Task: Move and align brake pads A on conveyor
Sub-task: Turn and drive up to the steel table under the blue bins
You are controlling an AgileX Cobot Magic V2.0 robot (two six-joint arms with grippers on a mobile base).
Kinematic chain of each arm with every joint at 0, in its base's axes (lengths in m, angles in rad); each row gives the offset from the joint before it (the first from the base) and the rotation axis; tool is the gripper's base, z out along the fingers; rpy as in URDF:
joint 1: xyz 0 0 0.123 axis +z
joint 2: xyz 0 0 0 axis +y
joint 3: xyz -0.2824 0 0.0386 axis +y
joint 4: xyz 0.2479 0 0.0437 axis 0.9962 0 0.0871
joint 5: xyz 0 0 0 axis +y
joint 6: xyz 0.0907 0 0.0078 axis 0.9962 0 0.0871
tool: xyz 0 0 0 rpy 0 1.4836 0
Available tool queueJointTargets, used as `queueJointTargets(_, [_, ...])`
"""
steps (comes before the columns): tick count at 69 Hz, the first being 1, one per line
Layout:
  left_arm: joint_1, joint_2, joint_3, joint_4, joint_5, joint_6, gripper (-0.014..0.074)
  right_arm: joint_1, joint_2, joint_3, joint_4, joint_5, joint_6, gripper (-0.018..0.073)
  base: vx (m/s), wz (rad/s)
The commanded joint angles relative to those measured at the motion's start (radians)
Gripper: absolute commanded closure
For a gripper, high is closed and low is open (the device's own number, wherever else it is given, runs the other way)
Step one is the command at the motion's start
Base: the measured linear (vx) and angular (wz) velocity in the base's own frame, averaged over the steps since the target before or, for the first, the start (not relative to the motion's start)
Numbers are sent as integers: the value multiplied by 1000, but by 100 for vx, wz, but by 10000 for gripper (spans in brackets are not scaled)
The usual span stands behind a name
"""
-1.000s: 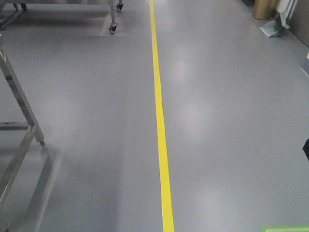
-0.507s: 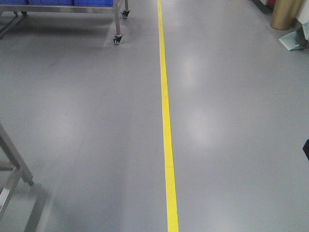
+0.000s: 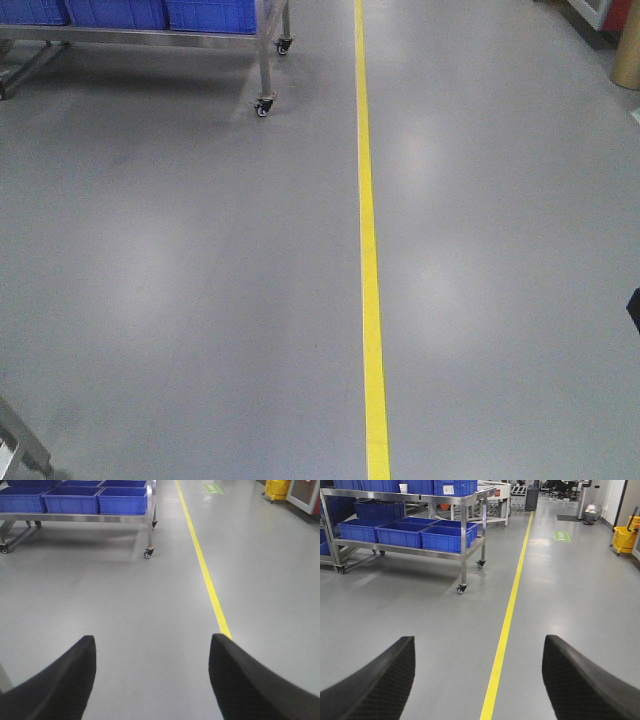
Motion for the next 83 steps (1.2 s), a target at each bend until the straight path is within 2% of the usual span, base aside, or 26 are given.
queueJointTargets(1, [-1,12,-28,-8,-72,-2,125,-4,15,-28,-4,-78,-3,54,57,14])
queueJointTargets(21, [-1,12,-28,-8,-72,-2,125,-4,15,-28,-4,-79,-3,54,52,20])
queueJointTargets(36, [-1,12,-28,-8,-73,-2,125,-4,15,-28,-4,-79,-3,54,43,54])
queueJointTargets(83, [-1,12,-28,-8,-72,-2,125,-4,15,-28,-4,-77,-3,54,32,106])
